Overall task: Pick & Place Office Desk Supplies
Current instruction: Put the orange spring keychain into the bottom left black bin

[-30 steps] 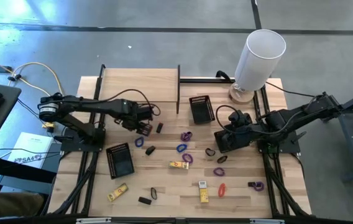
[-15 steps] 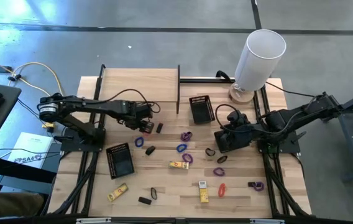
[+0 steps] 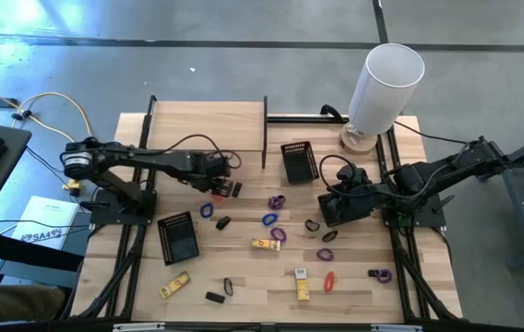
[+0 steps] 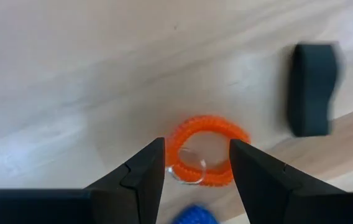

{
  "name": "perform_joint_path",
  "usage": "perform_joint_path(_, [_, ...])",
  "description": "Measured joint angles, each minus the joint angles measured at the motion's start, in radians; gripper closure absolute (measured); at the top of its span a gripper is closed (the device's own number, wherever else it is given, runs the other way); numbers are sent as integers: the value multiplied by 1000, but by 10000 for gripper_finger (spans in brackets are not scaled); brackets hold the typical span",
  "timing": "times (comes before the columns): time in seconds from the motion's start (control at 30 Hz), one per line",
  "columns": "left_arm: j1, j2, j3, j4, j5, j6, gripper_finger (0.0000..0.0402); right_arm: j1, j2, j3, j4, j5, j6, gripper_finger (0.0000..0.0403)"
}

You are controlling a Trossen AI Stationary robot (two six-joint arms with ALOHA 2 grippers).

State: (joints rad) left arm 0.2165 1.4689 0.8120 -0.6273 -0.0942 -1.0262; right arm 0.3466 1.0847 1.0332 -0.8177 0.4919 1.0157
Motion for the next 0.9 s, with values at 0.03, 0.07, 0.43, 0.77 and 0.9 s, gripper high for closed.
perform_joint_path(0.03, [0,12,0,0,11,4,229,0,0,0,0,0,0,222])
perform_joint_path(0.07, [0,24,0,1,12,9,229,0,0,0,0,0,0,222])
perform_joint_path(0.43, [-5,154,6,-15,15,16,229,0,0,0,-1,0,0,222])
perform_joint_path(0.77, [-12,173,3,-38,14,16,309,0,0,0,-1,4,-16,222])
perform_joint_path(0.9, [-12,174,3,-51,16,76,360,0,0,0,-1,7,-19,222])
